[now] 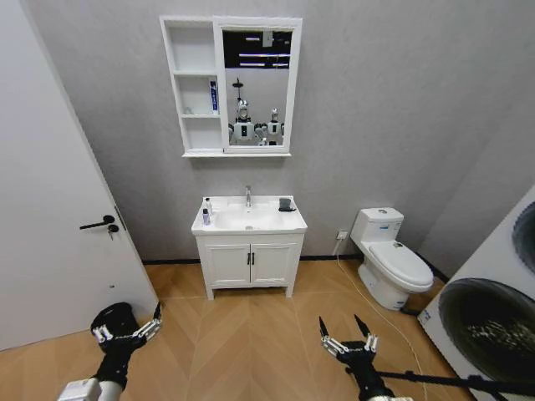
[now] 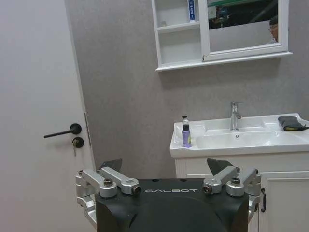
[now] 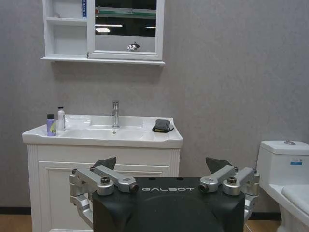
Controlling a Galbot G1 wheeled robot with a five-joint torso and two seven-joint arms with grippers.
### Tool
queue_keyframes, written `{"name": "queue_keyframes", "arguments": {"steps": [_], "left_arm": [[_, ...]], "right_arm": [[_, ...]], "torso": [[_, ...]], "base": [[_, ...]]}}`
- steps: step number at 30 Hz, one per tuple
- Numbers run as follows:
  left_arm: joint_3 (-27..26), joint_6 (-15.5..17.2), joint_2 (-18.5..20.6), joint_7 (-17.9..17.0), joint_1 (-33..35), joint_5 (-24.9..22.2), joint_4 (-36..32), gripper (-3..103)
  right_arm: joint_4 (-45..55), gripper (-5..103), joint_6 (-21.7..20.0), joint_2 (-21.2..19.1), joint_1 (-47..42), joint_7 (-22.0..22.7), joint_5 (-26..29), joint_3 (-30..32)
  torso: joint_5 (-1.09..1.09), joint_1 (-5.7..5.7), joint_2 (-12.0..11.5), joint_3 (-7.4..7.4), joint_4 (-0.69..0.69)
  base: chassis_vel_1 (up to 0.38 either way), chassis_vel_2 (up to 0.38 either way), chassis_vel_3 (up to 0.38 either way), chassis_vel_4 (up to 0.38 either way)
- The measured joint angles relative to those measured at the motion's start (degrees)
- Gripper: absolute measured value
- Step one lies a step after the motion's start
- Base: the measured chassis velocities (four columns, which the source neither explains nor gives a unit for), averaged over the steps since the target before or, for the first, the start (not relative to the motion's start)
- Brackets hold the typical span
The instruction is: Move facial cleanser and shampoo from washbasin to cabinet, then wipe washbasin with towel.
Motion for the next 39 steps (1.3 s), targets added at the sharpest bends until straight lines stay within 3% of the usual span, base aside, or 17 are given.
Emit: {"name": "queue_keyframes", "arguments": {"steps": [7, 12, 23, 39], "left_arm": [[0.26, -0.37, 0.06, 1.47, 0.09, -0.55, -0.2, 94], [0.89, -0.41, 0.24, 1.12, -0.49, -1.09, 0.08, 100], [2.08, -0.87, 0.2, 1.25, -0.55, -0.33, 0.49, 100], [3.08, -1.71, 0.35, 2.81, -0.38, 1.28, 0.98, 100]], "right_arm": [[-0.55, 100, 1.07, 0.8, 0.22, -0.05, -1.2, -0.19], [-0.39, 100, 0.59, 1.84, -0.13, -0.05, -1.12, -0.41], [0.56, 100, -0.89, 1.73, -1.01, 0.17, -1.5, 0.18], [0.91, 100, 0.54, 2.38, -2.34, -0.45, -2.39, -0.2]], "torso": [[0.0, 0.0, 0.0, 0.0, 0.0], [0.0, 0.0, 0.0, 0.0, 0.0], [0.0, 0.0, 0.0, 0.0, 0.0], [0.0, -0.02, 0.01, -0.01, 0.0]], "base": [[0.0, 0.0, 0.0, 0.0], [0.0, 0.0, 0.0, 0.0], [0.0, 0.0, 0.0, 0.0], [-0.056, 0.053, 0.053, -0.06]]}}
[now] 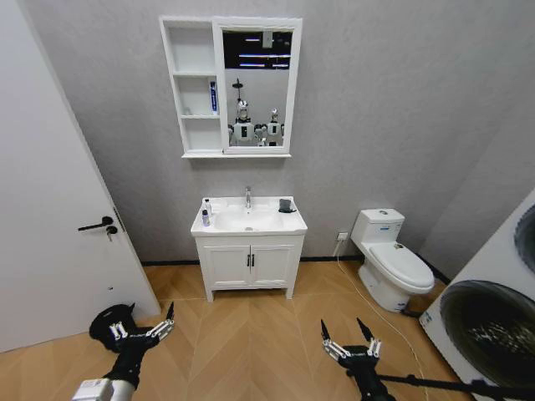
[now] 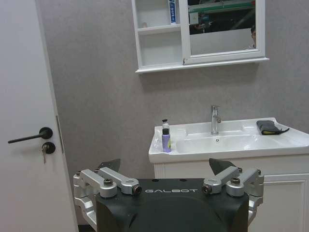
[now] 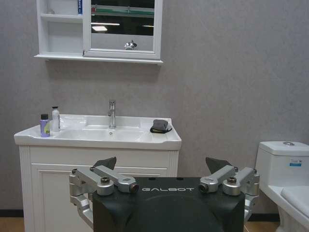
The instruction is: Move facial cleanser and shampoo from washbasin to cabinet, then wipe washbasin with towel.
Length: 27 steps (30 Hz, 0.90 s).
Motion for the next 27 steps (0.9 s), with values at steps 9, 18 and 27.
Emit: {"name": "queue_keyframes", "arguments": {"steps": [9, 18, 27], "left_arm": [[-0.25, -0.02, 0.22, 0.02, -0.21, -0.16, 0.43, 100], [-0.77, -0.05, 0.78, 0.05, -0.3, -0.48, 0.73, 100], [-0.97, -0.28, 0.94, 0.66, -0.31, -0.51, 0.96, 100]], "right_arm": [[-0.35, 100, 0.15, 0.2, 0.08, -0.11, -0.19, -0.15], [-1.12, 100, 0.52, 0.49, 0.64, -0.2, -0.37, -0.98], [-1.75, 100, 1.41, 0.43, 1.24, -0.5, -0.88, -1.82]], "torso": [[0.03, 0.02, -0.01, 0.0, 0.0], [0.0, 0.03, -0.02, 0.01, 0.0], [0.03, 0.03, -0.02, 0.01, 0.0]], "base": [[-0.232, 0.221, 0.238, -0.234], [-0.318, 0.322, 0.312, -0.33], [-0.366, 0.368, 0.368, -0.368]]}}
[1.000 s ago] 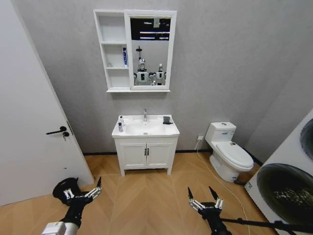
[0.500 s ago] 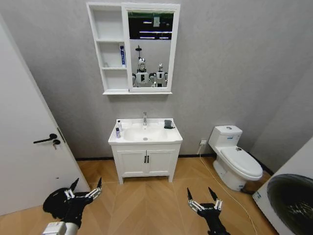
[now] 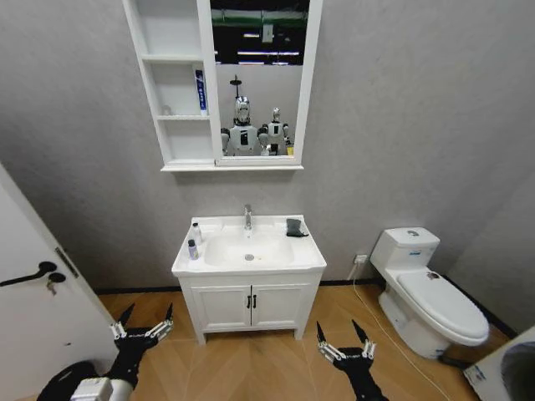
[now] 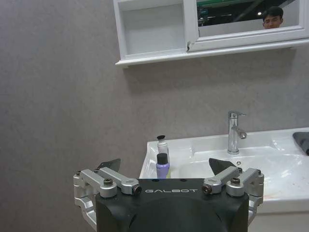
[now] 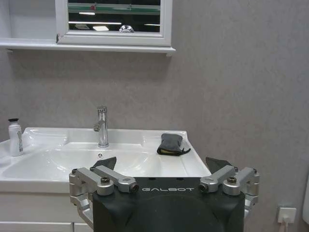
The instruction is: Move facial cleanser and shampoo from washbasin to cabinet, then wipe washbasin with towel.
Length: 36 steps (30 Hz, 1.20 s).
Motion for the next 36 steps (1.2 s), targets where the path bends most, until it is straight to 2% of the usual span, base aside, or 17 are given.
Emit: {"name": "queue_keyframes", "arguments": {"steps": [3, 4, 5, 7, 8, 12, 13, 15, 18, 21, 25, 28, 32, 35, 36], "left_arm": [[0.0, -0.01, -0.01, 0.03, 0.0, 0.0, 0.04, 100], [-0.02, -0.06, 0.02, 0.11, -0.04, 0.0, 0.2, 100], [-0.03, -0.14, 0.01, 0.19, -0.07, 0.02, 0.27, 100], [-0.04, -0.15, 0.01, 0.26, -0.09, 0.04, 0.37, 100], [-0.04, -0.2, 0.07, 0.32, -0.12, 0.05, 0.5, 100], [-0.04, -0.37, 0.41, 0.48, -0.19, 0.06, 0.84, 100], [0.12, -0.43, 0.8, 0.75, -0.35, 0.08, 1.33, 100], [0.29, -0.59, 1.28, 1.02, -0.54, 0.2, 2.0, 102], [1.23, -1.32, 2.65, 2.04, -1.13, 0.89, 4.09, 100], [2.13, -2.76, 5.13, 3.89, -2.47, 1.53, 8.12, 99], [2.17, -2.71, 7.43, 4.17, -3.71, 0.87, 10.66, 99], [3.22, -1.3, 11.9, 4.36, -7.27, -3.05, 15.02, 99], [4.57, -0.68, 14.67, 4.35, -11.78, -6.0, 18.9, 99], [8.04, 0.13, 18.16, 3.16, -19.57, -8.7, 24.87, 99], [8.04, 0.13, 18.16, 3.16, -19.57, -8.7, 24.87, 99]], "right_arm": [[-0.1, 100, 0.06, -0.06, 0.08, 0.0, -0.01, -0.03], [-0.29, 100, 0.24, -0.19, 0.2, -0.01, -0.29, -0.11], [-0.45, 100, 0.44, -0.31, 0.26, -0.05, -0.46, -0.21], [-0.59, 100, 0.89, -0.35, 0.31, -0.09, -0.68, -0.3], [-0.72, 100, 1.43, -0.33, 0.34, -0.17, -0.97, -0.41], [-0.85, 100, 2.09, -0.29, 0.12, -0.32, -1.55, -0.74], [-0.87, 100, 2.36, -0.29, -0.22, -0.47, -2.05, -0.97], [-1.06, 100, 2.72, -0.36, -0.45, -0.7, -2.8, -1.18], [-2.37, 100, 4.25, -0.58, -0.67, -1.14, -5.92, -1.67], [-3.45, 100, 5.53, -0.52, -1.18, -1.32, -9.86, -2.79], [-3.5, 100, 5.68, -0.43, -1.24, -1.37, -10.45, -3.11], [-3.86, 100, 5.83, -0.71, -0.83, -1.38, -9.91, -2.43], [-4.52, 100, 5.91, -1.17, -0.26, -1.27, -9.21, -1.83], [-5.88, 100, 6.27, -1.6, 1.28, -1.13, -7.91, -1.47], [-5.88, 100, 6.27, -1.6, 1.28, -1.13, -7.91, -1.47]], "torso": [[0.03, 0.03, -0.01, 0.01, 0.02], [-0.1, -0.01, 0.01, -0.01, -0.01], [0.03, 0.0, 0.0, 0.0, 0.0], [0.0, 0.03, -0.01, 0.02, 0.02], [-0.09, 0.01, 0.0, 0.0, -0.02], [0.02, 0.01, 0.0, 0.0, 0.01], [-0.05, 0.07, -0.02, 0.02, 0.02], [-0.04, 0.07, -0.02, 0.02, 0.02], [-0.05, 0.03, -0.01, 0.01, -0.03], [-0.04, -0.05, 0.02, -0.01, 0.0], [-0.04, -0.08, 0.04, -0.03, 0.01], [-0.04, -0.07, 0.04, -0.02, 0.01], [-0.05, -0.03, 0.02, 0.0, 0.01], [-0.04, 0.02, 0.0, 0.01, -0.02], [-0.04, 0.02, 0.0, 0.01, -0.02]], "base": [[-0.328, 0.357, 0.324, -0.349], [-0.364, 0.34, 0.342, -0.342], [-0.281, 0.315, 0.296, -0.342], [-0.281, 0.304, 0.281, -0.312], [-0.318, 0.294, 0.281, -0.276], [-0.256, 0.265, 0.261, -0.28], [-0.204, 0.157, 0.184, -0.167], [-0.169, 0.157, 0.065, -0.06], [-0.04, 0.036, 0.022, -0.013], [0.015, -0.01, -0.034, -0.015], [0.085, -0.033, -0.031, 0.039], [0.0, 0.0, 0.0, 0.0], [0.0, 0.0, 0.0, 0.0], [0.0, 0.0, 0.0, 0.0], [0.0, 0.0, 0.0, 0.0]]}}
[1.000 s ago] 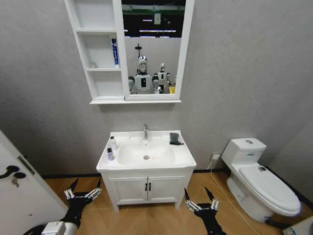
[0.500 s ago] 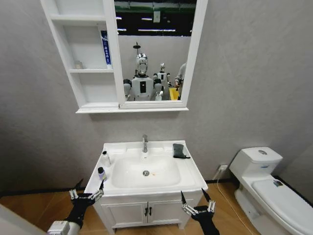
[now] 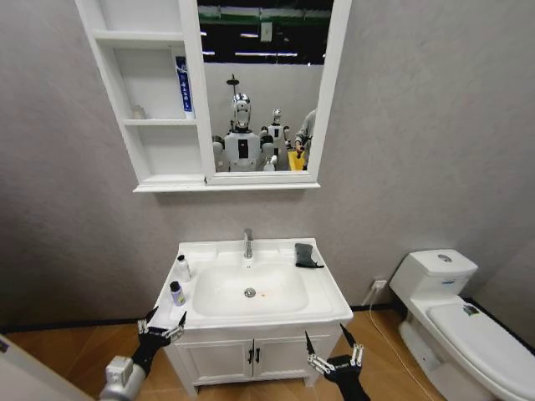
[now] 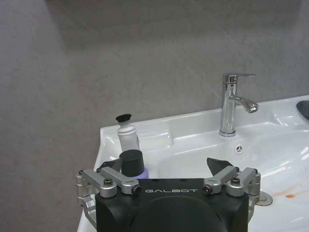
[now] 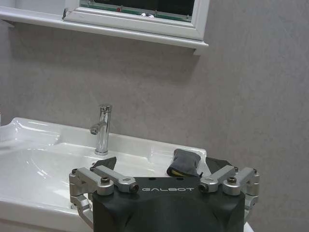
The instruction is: Move facial cleanser and shampoo from washbasin to cabinet, then wipe washbasin with towel.
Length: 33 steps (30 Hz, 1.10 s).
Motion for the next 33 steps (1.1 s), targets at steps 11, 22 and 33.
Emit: {"name": "queue_keyframes", "arguments": {"steps": [11, 22, 33], "left_arm": [[2.55, 1.04, -0.84, -3.99, -5.49, -1.26, 6.28, 98], [6.79, 1.21, -2.98, -9.8, -11.75, -1.18, 13.42, 98], [7.92, 2.02, -4.51, -15.54, -15.73, -1.3, 16.59, 76]], "right_arm": [[-2.02, 100, -1.08, -1.32, 2.8, 0.06, 3.51, -0.63], [-2.31, 100, -1.55, -2.2, 3.17, 0.25, 5.45, 0.46], [-1.76, 100, -1.76, -2.33, 2.55, 0.44, 6.57, 1.38]], "torso": [[0.01, -0.02, 0.0, 0.0, 0.03], [0.01, -0.02, 0.0, 0.0, 0.02], [0.01, -0.02, 0.0, 0.0, 0.02]], "base": [[0.0, 0.0, 0.0, 0.0], [0.0, 0.0, 0.0, 0.0], [0.0, 0.0, 0.0, 0.0]]}}
